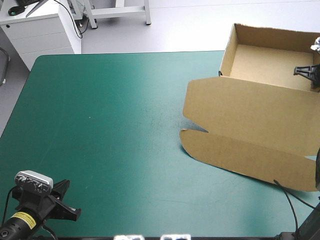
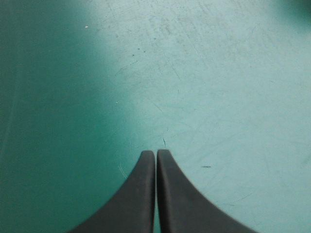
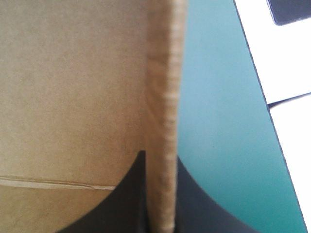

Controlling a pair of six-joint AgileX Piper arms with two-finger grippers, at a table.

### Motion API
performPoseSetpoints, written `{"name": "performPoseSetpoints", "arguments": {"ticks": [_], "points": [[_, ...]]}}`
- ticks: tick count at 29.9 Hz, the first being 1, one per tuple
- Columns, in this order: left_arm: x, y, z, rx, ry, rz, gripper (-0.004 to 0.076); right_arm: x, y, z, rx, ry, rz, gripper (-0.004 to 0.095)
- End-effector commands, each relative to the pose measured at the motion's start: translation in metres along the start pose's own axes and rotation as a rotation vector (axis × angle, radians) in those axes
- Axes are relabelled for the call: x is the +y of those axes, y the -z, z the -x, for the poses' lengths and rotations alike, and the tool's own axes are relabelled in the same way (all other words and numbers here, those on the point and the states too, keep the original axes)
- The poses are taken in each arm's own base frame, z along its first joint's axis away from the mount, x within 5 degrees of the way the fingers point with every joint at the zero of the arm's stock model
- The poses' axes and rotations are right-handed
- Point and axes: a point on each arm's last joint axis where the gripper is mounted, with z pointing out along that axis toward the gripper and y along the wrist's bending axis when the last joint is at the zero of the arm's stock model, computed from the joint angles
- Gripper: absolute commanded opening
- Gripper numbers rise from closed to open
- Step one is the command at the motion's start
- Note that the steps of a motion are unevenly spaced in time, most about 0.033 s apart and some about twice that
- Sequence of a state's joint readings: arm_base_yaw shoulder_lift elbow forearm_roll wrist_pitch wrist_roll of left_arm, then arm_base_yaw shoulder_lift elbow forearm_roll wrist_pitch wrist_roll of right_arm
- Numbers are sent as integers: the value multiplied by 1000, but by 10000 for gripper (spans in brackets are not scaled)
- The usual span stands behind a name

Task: Fold the box

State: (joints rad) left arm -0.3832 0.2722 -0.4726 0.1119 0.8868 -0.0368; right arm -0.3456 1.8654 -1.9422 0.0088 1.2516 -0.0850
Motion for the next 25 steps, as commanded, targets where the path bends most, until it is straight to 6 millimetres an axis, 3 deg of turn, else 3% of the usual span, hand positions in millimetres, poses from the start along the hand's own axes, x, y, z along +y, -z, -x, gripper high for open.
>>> {"name": "performPoseSetpoints", "arguments": {"ticks": [1,5,10,13,16,19,21,25], "points": [[0,4,11,-71,2,-4,-8,-16,4,-6,-3,-29,14,-19],[0,4,11,-71,2,-4,-8,-25,-19,-11,63,-53,16,-17],[0,4,11,-71,2,-4,-8,-31,-31,-12,86,-25,23,37],[0,4,11,-71,2,-4,-8,-31,-32,-12,89,-30,30,167],[1,4,11,-71,0,-1,-8,-33,-31,-11,85,-24,15,405],[1,4,11,-71,0,-1,-8,-33,-21,-9,59,-27,11,671],[1,4,11,-71,0,-1,-8,-32,-9,-9,30,-47,16,792],[1,4,11,-71,0,-1,-8,-20,35,-11,-77,-75,107,808]]}}
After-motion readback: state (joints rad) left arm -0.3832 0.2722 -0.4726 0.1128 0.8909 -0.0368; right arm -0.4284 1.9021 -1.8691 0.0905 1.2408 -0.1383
